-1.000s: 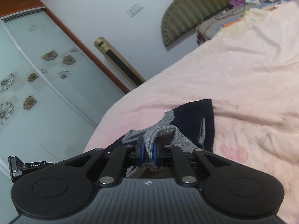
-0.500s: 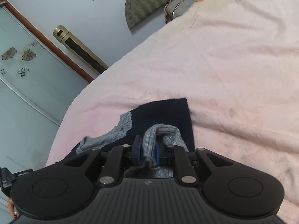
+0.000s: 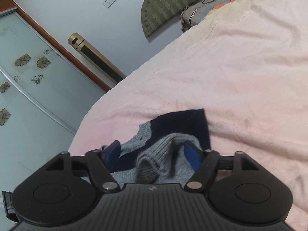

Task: Fold small clothes
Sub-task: 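Open both tools to release the hem on the folded sweater, then raise both tools away from the folded grey sweater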

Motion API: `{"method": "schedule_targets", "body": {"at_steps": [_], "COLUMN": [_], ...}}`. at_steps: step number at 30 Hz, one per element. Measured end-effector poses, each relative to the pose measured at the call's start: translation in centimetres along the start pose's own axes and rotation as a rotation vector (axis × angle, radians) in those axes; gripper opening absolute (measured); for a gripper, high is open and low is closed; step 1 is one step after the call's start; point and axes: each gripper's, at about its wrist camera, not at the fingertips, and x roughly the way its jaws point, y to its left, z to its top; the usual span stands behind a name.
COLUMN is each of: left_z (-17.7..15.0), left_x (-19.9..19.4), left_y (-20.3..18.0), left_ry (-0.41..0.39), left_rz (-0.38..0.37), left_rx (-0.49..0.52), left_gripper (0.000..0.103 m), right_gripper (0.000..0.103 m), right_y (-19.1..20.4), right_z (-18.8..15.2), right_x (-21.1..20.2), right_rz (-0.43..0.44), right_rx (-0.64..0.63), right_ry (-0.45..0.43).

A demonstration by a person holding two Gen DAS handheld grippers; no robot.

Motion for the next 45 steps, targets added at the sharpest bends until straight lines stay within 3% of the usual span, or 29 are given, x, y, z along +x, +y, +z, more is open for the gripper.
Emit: {"method": "schedule_targets", "body": {"at_steps": [6,11,14,15,16,20,22,25,27,31,32,33,35,38,41,45], "left_z": [0.1,0.3,0.6,0.7,0.9,2.6,4.1,7.0,8.6,9.2,8.9,8.6,7.8,6.7,4.8,2.7], "left_x": [1.7,2.8,3.9,4.3,4.7,4.9,4.5,4.2,4.8,5.4,5.1,4.8,4.0,2.9,2.0,0.3], "left_y": [0.7,-0.3,-1.2,-1.4,-1.7,-2.3,-2.2,-1.3,-0.3,-0.2,-0.5,-0.7,-1.4,-2.7,-3.1,-2.1], "left_ry": [0.029,0.042,0.071,0.075,0.078,0.017,-0.055,-0.165,-0.187,-0.175,-0.182,-0.192,-0.221,-0.238,-0.226,-0.169], "left_rz": [-0.021,-0.023,-0.033,-0.020,-0.007,0.000,-0.017,-0.046,-0.047,0.081,0.094,0.105,0.146,0.163,0.243,0.239], "left_rx": [-0.048,-0.024,-0.022,-0.020,-0.005,-0.042,-0.090,-0.189,-0.273,-0.264,-0.225,-0.194,-0.155,-0.043,0.063,0.160], "left_gripper": [0.074,0.069,0.032,0.007,0.003,0.003,0.003,0.004,0.004,0.011,0.022,0.044,0.070,0.071,0.072,0.073], "right_gripper": [0.074,0.074,0.074,0.074,0.074,0.074,0.074,0.074,0.076,0.078,0.080,0.080,0.080,0.086,0.086,0.088], "right_y": [0.0,1.0,1.5,1.5,1.4,1.3,1.0,0.1,-0.4,-1.9,-1.8,-1.4,0.1,2.1,2.4,1.3], "right_z": [-0.4,-1.9,-2.5,-2.4,-2.2,-0.3,0.9,2.0,2.4,2.4,2.3,2.1,1.6,1.0,0.8,0.7], "right_x": [-1.3,-1.2,0.0,0.5,1.1,2.8,3.1,3.4,3.4,2.4,1.9,1.4,0.6,1.7,3.5,2.8], "right_rz": [0.014,0.070,0.066,0.059,0.063,0.063,0.055,0.061,0.073,0.067,0.035,0.013,0.052,0.124,-0.044,-0.430], "right_rx": [-0.001,-0.061,-0.106,-0.108,-0.108,-0.094,-0.072,-0.007,0.025,0.124,0.112,0.085,-0.008,-0.086,-0.114,-0.175], "right_ry": [-0.001,0.100,0.156,0.162,0.167,0.138,0.107,0.065,0.036,-0.024,-0.046,-0.064,-0.072,0.022,0.051,-0.110]}}
